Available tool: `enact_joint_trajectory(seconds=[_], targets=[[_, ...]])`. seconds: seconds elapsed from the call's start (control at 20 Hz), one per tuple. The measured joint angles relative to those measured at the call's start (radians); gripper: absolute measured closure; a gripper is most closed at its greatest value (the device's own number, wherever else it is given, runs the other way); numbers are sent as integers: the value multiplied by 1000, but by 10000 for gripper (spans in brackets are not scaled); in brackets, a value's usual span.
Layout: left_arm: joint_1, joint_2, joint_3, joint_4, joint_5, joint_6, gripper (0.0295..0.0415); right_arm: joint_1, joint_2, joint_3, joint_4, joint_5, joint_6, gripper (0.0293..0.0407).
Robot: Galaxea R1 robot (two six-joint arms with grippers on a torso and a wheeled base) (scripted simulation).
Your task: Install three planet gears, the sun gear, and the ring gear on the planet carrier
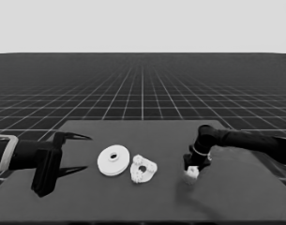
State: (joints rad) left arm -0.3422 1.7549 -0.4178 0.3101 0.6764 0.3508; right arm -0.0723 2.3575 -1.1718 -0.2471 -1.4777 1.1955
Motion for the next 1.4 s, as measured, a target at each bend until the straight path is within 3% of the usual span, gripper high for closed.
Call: enact_joint_trajectory(seconds=[0.15, 0.4, 0.5, 0.6, 0.9, 1.05, 1.4], targets=[[0, 0, 0, 0, 0, 0, 326, 70, -8, 20, 61, -24, 8, 390], [0, 0, 0, 0, 0, 0, 326, 85, -8, 22, 76, -30, 9, 390], [0, 0, 0, 0, 0, 0, 326, 98, 396, -172, 77, -77, 262, 390], [0, 0, 0, 0, 0, 0, 326, 101, 606, -374, 84, -70, 231, 390], [0, 0, 0, 0, 0, 0, 326, 102, 707, -522, 87, -62, 179, 390], [0, 0, 0, 0, 0, 0, 326, 2, 724, -580, -7, -34, 144, 390], [0, 0, 0, 0, 0, 0, 326, -20, 730, -600, -29, -25, 132, 390]])
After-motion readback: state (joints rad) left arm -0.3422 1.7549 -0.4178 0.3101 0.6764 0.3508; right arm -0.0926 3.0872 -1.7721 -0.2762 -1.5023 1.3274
